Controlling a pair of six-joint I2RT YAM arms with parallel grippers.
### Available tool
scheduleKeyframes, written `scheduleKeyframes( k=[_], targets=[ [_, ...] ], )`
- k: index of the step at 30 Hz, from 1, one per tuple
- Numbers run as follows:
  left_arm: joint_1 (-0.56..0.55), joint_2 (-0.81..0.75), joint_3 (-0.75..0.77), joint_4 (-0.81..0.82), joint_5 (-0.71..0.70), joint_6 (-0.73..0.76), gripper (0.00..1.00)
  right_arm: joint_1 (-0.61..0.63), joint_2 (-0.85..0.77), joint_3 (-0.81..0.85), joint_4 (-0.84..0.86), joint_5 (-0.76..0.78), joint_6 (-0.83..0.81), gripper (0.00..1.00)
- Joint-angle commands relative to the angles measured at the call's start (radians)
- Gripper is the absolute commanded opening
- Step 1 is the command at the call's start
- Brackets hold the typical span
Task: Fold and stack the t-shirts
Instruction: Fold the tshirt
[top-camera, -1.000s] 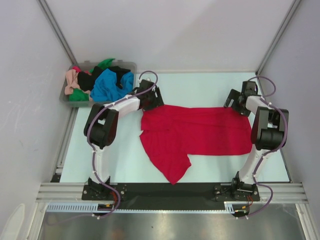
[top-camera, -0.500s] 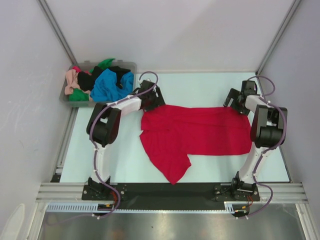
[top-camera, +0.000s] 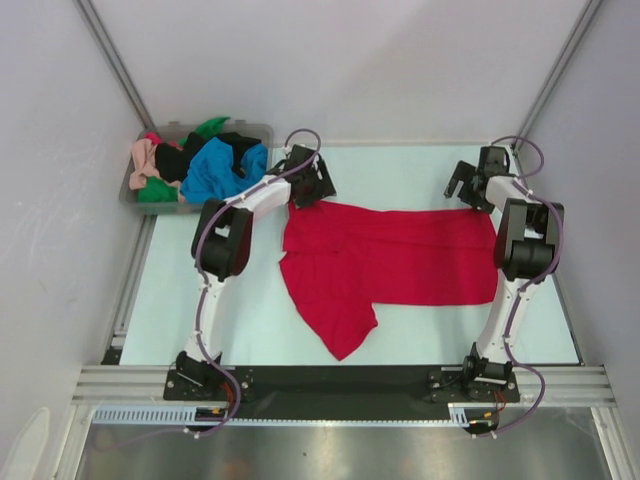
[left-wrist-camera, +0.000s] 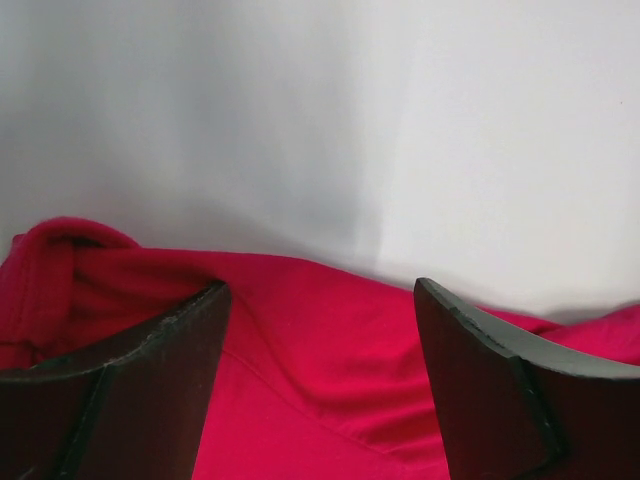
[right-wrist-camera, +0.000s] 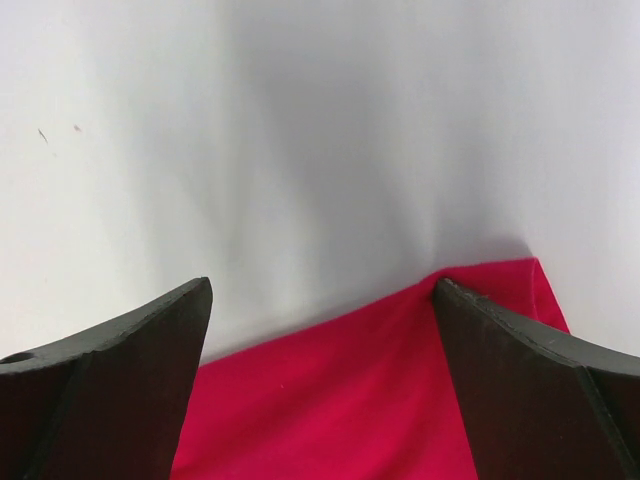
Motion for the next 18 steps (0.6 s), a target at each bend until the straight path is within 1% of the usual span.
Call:
scheduleKeyframes(
  k=[1,12,15,18],
  targets=[
    [0.021,0.069,0.064,-0.047,-0.006,0.015,0.81,0.006,0.072,0.047,-0.021,-0.017,-0.003,1.00],
    [0.077,0.143,0.193,-0.059,-0.005,0.000,0.82,0.012,0.172,0.205,-0.028,-0.032,-0.014,1.00],
    [0.087,0.178,0.270,-0.059,0.000,0.001,0.82,0.012,0.209,0.272,-0.053,-0.034,-0.020,1.00],
    [0.090,0.206,0.307,-0.061,0.027,0.001,0.82,0.006,0.220,0.331,-0.093,-0.027,-0.022,1.00]
  ],
)
